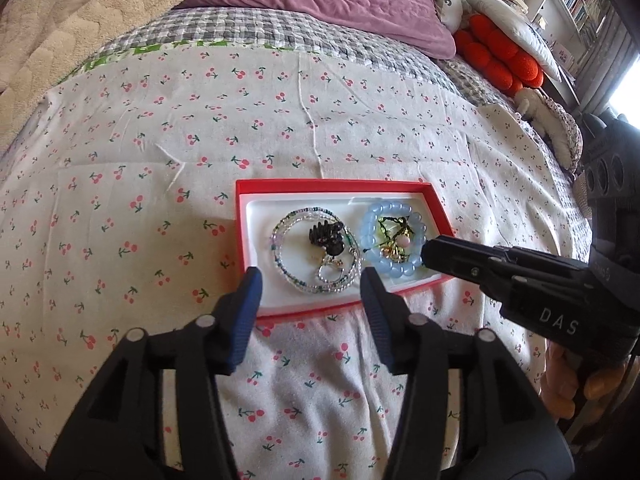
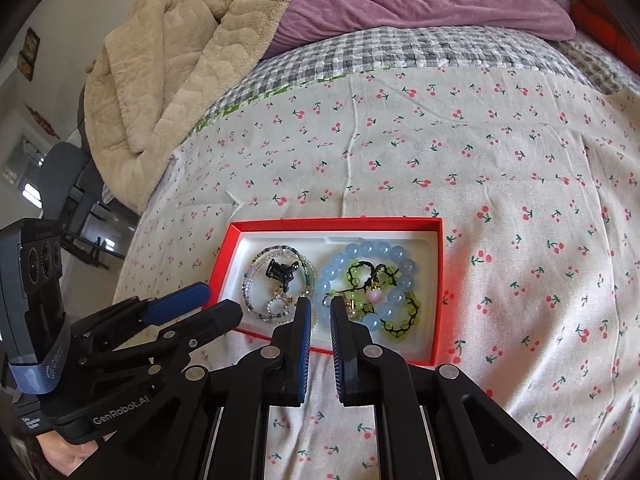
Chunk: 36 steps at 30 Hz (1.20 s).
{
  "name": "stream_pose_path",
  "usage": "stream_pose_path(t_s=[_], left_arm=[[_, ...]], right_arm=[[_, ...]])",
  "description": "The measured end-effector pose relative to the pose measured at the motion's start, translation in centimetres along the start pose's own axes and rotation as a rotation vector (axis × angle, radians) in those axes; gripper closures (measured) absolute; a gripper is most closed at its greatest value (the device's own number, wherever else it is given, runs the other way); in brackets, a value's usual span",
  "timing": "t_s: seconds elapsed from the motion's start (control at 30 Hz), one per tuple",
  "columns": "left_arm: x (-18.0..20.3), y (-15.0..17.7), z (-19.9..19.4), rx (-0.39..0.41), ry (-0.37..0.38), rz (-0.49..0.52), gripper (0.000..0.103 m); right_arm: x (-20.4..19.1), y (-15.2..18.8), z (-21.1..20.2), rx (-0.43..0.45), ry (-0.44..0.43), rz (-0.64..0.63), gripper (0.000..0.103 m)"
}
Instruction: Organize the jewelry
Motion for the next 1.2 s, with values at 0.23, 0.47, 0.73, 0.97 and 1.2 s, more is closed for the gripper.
stream_pose_path(t_s=[0.23,0.47,0.73,0.97,1.2], left_arm=[[-0.6,2.0,-2.5,0.032,-0.125,-0.036,0.018],[-0.8,3.5,-5.6,0.101,-0.261,-0.001,0.001],[0.0,7.5,-7.7,0.083,-0.32,0.021,0.001],[-0.8,10.1,-7.4,0.062,-0.354,0.005,0.001],[-1.3,10.1,-7.1,0.07,-0.366,0.005,0.001]], right_arm=[[0.5,1.9,-3.3,0.033,0.053,-0.049,0.086],[1.1,4.5,-6.9,0.092,0.144,-0.058,0.004],[1.5,9.0,-9.0,0.076,0.286,-0.172,0.0],[0.9,10.3,-8.8,0.085,0.307,-0.187,0.0],[0.8,10.1,-7.3,0.083,0.309,-0.19,0.0]])
Point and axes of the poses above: each gripper's, at about its wrist camera, not at the fingertips, and z roughly the way its jaws point, x to its right, y to its underside, the point moved 6 cm from there along z, roughly the way its jaws point, and after that the axes turned 15 degrees about x, right-handed, at the moved point
